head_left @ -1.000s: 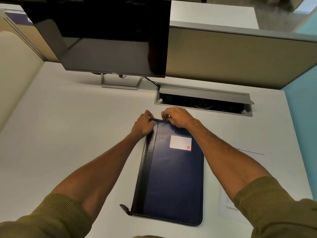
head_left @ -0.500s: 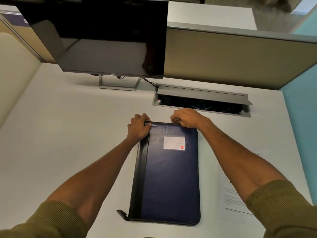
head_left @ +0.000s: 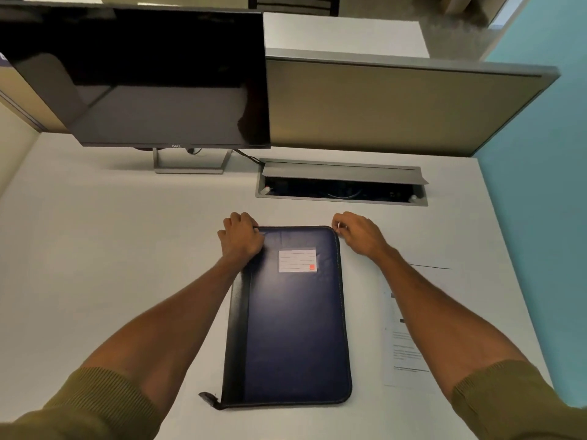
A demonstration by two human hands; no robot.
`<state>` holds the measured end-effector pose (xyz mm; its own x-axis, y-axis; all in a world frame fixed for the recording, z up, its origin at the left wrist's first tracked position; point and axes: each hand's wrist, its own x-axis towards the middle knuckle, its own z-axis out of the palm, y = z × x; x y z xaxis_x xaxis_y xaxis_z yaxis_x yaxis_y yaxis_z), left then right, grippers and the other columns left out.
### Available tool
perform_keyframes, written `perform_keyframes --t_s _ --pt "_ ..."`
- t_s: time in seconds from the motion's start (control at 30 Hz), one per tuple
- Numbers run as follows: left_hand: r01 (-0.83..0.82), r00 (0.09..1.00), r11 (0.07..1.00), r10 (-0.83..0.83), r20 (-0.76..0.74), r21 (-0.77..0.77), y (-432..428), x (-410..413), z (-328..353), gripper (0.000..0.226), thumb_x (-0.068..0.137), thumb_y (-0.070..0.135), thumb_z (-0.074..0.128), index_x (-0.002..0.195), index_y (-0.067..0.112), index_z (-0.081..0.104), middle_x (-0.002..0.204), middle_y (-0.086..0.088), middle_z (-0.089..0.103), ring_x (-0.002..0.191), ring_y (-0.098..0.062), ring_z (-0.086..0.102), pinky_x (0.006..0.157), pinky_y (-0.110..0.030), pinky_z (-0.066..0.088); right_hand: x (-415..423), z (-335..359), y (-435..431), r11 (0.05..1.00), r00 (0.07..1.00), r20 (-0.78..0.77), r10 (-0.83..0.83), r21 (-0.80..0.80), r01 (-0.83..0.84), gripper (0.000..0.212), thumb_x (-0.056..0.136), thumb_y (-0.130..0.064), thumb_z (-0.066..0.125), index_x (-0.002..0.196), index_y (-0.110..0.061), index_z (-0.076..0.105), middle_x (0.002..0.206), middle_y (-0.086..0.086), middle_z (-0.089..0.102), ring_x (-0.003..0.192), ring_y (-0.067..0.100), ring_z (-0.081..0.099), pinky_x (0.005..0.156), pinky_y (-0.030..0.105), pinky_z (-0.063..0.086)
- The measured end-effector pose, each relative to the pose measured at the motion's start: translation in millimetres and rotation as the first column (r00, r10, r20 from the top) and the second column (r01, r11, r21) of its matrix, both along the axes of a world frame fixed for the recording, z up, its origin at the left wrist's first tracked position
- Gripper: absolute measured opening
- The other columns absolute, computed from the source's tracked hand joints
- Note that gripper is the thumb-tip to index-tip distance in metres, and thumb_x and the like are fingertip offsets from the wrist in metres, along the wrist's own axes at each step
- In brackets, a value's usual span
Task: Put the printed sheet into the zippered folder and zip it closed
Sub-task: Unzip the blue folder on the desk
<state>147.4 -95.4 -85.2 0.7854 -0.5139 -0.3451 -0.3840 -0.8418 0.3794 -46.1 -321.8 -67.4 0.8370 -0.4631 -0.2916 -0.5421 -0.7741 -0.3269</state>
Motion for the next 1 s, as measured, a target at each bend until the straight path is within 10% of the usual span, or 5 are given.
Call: perform_keyframes --t_s 0.3,1.0 --pt "0.435 0.900 0.899 -0.435 0.006 -0.045 -77.5 -55.7 1.9 0.039 0.109 0.030 0.052 0.147 0.023 0.061 0.151 -0.009 0.055 0.147 -0.032 0.044 0.121 -0.051 0.037 -3.3 -8.5 14.5 0.983 0.978 0.104 -0.181 0.026 0.179 0.017 0.109 -0.015 0.053 0.116 -0.014 0.068 0.119 0.007 0.070 0.103 0.030 0.068 0.097 0.045 0.057" --pt "0.304 0.950 0.947 -0.310 -0.041 -0.104 -109.6 -82.3 3.8 0.025 0.108 0.013 0.052 0.132 0.013 0.056 0.139 -0.014 0.063 0.132 -0.038 0.052 0.116 -0.053 0.038 -80.3 -24.0 69.7 0.956 0.951 0.184 -0.250 0.205 0.211 0.008 0.097 -0.002 0.064 0.098 -0.005 0.071 0.102 0.009 0.075 0.091 0.025 0.069 0.085 0.039 0.060"
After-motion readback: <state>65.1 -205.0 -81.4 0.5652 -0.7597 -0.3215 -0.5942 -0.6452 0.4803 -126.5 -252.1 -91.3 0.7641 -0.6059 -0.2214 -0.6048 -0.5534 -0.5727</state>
